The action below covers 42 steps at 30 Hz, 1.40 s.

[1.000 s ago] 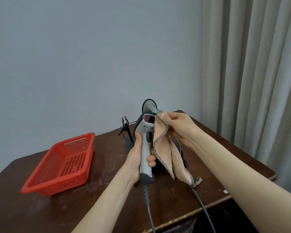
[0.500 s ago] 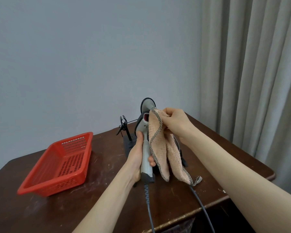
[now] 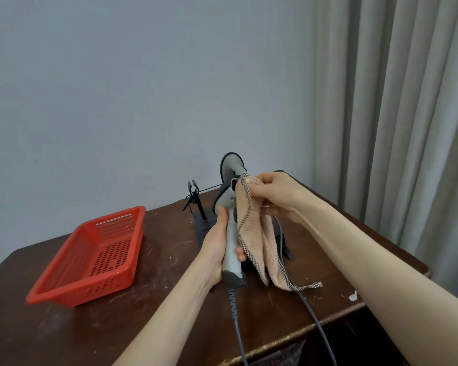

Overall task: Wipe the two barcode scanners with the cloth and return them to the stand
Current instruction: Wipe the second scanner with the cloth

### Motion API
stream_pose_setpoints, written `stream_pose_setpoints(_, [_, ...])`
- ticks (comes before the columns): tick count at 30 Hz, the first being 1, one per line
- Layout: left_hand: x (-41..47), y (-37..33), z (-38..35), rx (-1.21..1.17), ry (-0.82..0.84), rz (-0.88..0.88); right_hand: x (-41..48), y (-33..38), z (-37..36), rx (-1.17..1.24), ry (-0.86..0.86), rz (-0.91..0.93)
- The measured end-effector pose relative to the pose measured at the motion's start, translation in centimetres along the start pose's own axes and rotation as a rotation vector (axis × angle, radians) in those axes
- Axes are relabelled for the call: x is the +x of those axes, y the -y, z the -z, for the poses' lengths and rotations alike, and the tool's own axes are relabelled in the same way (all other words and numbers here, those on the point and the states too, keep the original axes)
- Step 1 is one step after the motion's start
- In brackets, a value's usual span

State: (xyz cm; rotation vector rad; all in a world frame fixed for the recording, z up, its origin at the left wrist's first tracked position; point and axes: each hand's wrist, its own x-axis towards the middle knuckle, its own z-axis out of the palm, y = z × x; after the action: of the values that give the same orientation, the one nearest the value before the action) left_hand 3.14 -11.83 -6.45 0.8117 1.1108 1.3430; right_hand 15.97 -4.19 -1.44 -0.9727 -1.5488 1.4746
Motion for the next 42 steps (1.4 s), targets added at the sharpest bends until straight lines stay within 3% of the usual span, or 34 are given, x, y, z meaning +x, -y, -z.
stream_pose_setpoints(6, [-0.2,-0.2,0.0,0.094,-0.043,-0.023,-0.1,0.1,-1.0,-0.074,-0.129,0.059])
stream_pose_setpoints(16, [-0.2,-0.2,0.5,-0.137,-0.003,-0.012,-0.4,-0.1,-0.6,0.038,-0.114,0.165])
stream_pose_setpoints(20, [-0.1,-0.7,1.1,-0.292,0.034,0.013,-0.6,-1.0,0.2,0.432,-0.094,0.068])
stream_pose_setpoints(23, [-0.1,-1.4,1.1,-0.311,0.058,0.007,-0.3,-2.1,0.4,0.755,-0.115,-0.187])
stream_pose_setpoints(25, [-0.1,-1.5,1.1,-0.296,0.06,0.011,-0.2,-2.1,0.1,0.867,-0.04,-0.292])
stream_pose_setpoints(29, [0.0,-1.0,1.0,-0.249,0.022,0.02,0.3,-0.6,-0.8,1.01,0.05,-0.139])
stream_pose_setpoints(31, [0.1,-0.8,0.7,-0.248,0.012,0.027,0.1,0.3,-1.6,0.834,-0.031,0.042])
stream_pose_setpoints(33, [0.0,-0.7,0.4,-0.234,0.012,0.031,-0.5,0.6,-2.5,0.431,-0.107,0.199])
stream_pose_setpoints(35, [-0.2,-0.7,0.1,-0.19,-0.012,0.042,-0.8,0.6,-3.2,0.148,-0.131,0.236])
stream_pose_setpoints(42, [-0.5,-0.2,-0.4,-0.126,-0.064,0.032,-0.6,1.0,-2.9,-0.107,-0.198,0.261])
